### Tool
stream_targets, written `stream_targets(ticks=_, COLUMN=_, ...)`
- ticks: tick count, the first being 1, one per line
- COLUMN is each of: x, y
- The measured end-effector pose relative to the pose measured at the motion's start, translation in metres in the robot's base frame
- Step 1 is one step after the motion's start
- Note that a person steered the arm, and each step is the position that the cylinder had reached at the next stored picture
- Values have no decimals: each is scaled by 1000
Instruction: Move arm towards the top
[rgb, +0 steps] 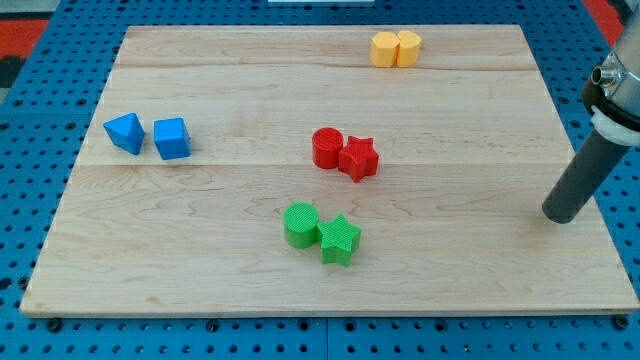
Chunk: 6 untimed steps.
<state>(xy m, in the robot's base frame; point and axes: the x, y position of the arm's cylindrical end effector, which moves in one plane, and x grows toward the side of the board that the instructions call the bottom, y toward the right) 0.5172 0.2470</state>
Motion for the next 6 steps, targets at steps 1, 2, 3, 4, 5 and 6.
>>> stream_targets(ticks=1, x=0, y=1)
stream_targets(ticks=2, x=0, y=1)
stream_targets(ticks=3, x=-40, y=-1)
stream_targets(ticks=4, x=-93, y=-4)
stream_targets(ticks=5, x=-161, y=-18)
stream_targets(ticks=6, x=-226, y=-42)
